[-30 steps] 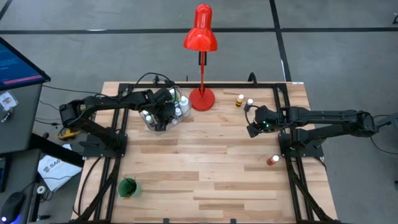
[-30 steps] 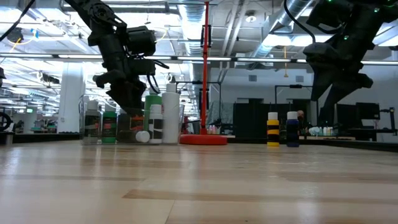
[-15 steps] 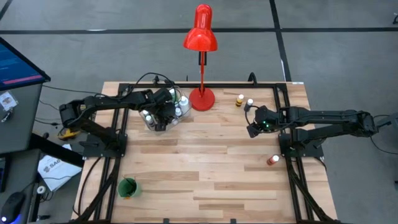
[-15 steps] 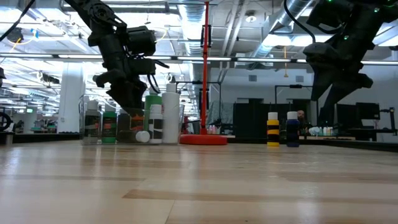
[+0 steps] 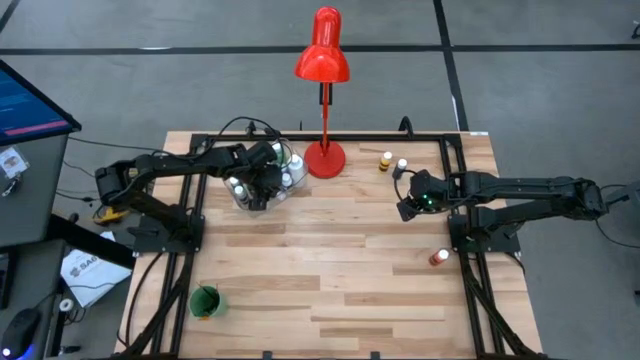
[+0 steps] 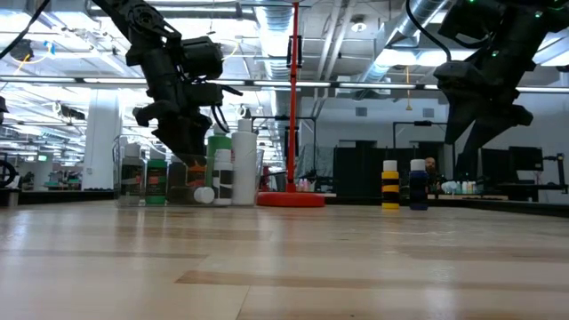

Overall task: Pick & Place Paint Supplies
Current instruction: Put the brown paint bottle into the transparent bin

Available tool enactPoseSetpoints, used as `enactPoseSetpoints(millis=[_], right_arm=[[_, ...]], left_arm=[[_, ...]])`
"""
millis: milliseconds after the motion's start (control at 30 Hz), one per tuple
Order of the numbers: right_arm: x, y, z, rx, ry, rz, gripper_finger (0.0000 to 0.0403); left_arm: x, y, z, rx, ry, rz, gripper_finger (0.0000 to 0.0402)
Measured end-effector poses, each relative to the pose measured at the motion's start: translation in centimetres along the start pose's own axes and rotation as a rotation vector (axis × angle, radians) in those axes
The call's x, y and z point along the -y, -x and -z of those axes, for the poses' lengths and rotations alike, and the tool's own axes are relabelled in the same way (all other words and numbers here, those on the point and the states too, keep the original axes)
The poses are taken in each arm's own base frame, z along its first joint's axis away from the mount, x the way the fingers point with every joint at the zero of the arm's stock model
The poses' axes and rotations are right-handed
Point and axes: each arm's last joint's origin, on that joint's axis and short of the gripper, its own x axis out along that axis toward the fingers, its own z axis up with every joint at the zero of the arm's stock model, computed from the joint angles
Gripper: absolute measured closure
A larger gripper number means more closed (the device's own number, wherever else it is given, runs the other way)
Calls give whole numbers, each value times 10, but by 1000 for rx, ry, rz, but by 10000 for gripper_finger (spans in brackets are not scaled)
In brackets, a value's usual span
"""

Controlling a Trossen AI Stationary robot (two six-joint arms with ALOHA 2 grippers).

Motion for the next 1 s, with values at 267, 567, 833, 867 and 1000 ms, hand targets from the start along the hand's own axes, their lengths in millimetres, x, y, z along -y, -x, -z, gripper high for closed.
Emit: enactPoseSetpoints(millis=[267, 567, 833, 867, 1000], right_arm=[[0, 0, 0, 0, 0, 0, 175], [0, 0, 0, 0, 0, -1, 175], [-2, -5, 0, -16, 6, 20, 175], [-2, -7, 0, -23, 8, 29, 175], [-5, -15, 0, -49, 16, 60, 175]], left_arm=[[-14, 2, 9, -8, 20, -26, 165], [-15, 1, 10, 19, -136, 19, 165], [-15, -17, 13, -37, -151, 61, 165], [-15, -21, 14, -48, -148, 75, 165], [-16, -29, 15, -76, -141, 83, 165]])
